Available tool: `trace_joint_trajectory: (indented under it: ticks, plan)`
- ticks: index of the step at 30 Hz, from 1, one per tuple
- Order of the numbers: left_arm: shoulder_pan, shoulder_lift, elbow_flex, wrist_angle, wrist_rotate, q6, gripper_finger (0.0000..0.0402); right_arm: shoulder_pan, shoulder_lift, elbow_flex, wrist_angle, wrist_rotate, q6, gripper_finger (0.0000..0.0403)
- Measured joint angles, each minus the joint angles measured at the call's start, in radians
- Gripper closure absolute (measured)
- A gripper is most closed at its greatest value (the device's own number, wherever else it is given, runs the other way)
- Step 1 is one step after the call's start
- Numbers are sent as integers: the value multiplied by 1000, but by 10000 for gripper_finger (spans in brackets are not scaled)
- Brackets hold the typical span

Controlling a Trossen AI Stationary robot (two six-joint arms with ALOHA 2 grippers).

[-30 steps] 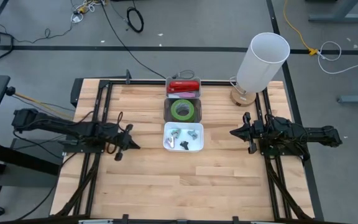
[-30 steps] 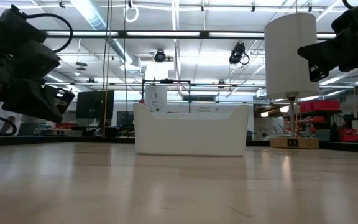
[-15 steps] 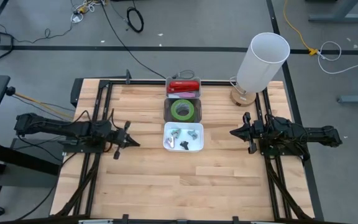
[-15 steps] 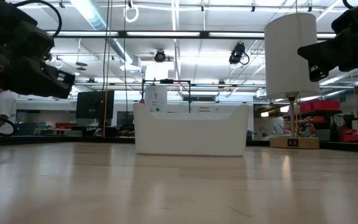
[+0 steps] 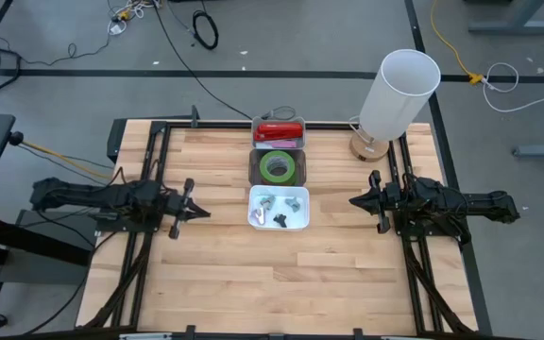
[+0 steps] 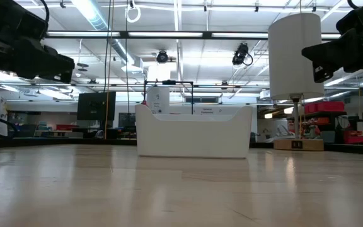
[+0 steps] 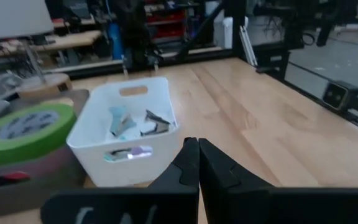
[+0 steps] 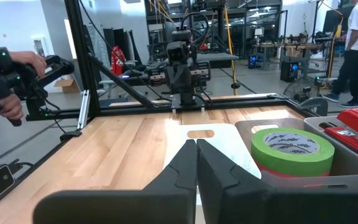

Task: Pick and place Stapler, Stapler remover, tape
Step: Return to Home Position

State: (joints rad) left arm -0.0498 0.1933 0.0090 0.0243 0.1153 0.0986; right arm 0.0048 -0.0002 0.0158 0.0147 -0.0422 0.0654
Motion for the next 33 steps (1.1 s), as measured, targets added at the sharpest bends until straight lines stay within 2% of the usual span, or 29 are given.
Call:
trace_joint_trajectory:
  ticks: [7, 25, 33]
  plan:
    - [0, -72, 0, -11, -58, 2, 402, 0, 0, 0, 0, 0, 0, 389]
    - [2, -193, -1, -17, -88, -1, 401, 0, 0, 0, 0, 0, 0, 389]
    - [24, -193, -2, -17, -90, -1, 401, 0, 0, 0, 0, 0, 0, 389]
